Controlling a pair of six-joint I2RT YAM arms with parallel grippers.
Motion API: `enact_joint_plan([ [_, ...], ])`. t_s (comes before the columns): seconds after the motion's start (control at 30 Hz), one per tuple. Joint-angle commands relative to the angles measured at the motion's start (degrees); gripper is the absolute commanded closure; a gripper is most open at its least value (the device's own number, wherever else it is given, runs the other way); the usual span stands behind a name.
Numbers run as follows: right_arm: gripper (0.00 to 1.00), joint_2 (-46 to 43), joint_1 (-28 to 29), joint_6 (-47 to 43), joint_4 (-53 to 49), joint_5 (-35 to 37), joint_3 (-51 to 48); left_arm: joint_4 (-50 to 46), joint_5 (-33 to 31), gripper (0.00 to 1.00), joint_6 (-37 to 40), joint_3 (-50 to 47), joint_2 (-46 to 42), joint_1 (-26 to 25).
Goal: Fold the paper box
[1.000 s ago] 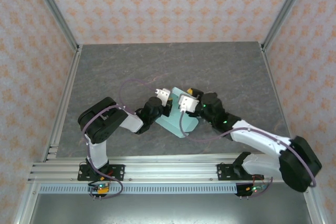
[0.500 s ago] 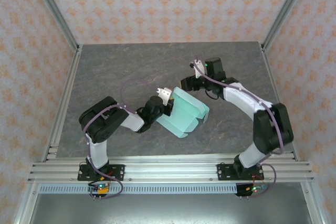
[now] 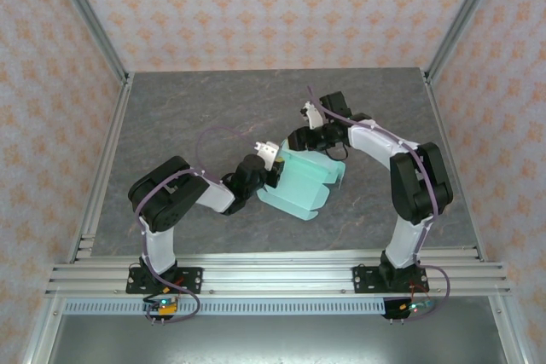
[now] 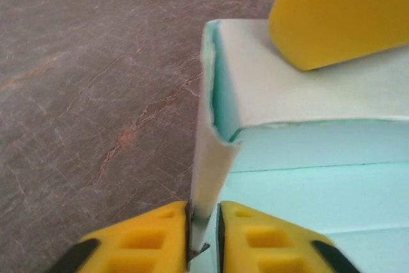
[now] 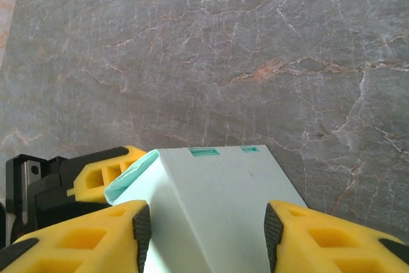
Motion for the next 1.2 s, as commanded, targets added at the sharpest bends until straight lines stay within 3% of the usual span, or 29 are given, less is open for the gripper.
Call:
enact_joint_plan([
  [0.0,0.51,0.89,0.7,-2.46,-4.63,4.01,-0.93,2.43,2.57,0.62,-0.15,-0.56,-0.12,1.37],
  [0.27,0.52,-0.51,0.78,-1.35,-1.42,1.25,-3.87,1.64,4.63,0.57,1.29,2.73,0.89,2.28],
  [0.47,0.52,-1.55,0.72,-0.16,0.23,-1.4,-5.03,0.83,6.39,0.58,2.34,7.62,5.99,2.17],
  [0.53,0.52,-1.47,0.7,0.31,0.57,-1.94,-5.29,1.5,6.21,0.65,3.33,7.87,7.15,1.31],
  [0.57,0.52,-1.48,0.78,0.73,1.17,-2.03,-5.65,0.76,5.66,0.77,3.88,8.28,7.22,0.82],
  [0.63,0.51,-1.68,0.74,2.02,3.0,-1.74,-6.64,0.13,3.97,0.9,4.25,8.48,7.13,0.36],
  [0.73,0.49,-2.98,0.66,4.86,7.89,-1.76,-8.96,0.37,0.72,1.0,4.73,7.83,7.02,-0.23],
  [0.8,0.47,-4.69,0.61,5.25,11.02,-2.07,-10.59,1.13,-2.55,1.0,5.14,6.79,6.58,-0.74],
  [0.97,0.44,-9.72,-0.67,3.49,14.4,-4.2,-13.87,2.05,-3.64,1.0,6.35,5.15,5.83,-0.68],
  [1.17,0.44,-10.35,-1.51,3.2,10.69,-3.81,-14.46,4.39,-4.95,1.0,7.78,2.09,4.95,-0.83],
])
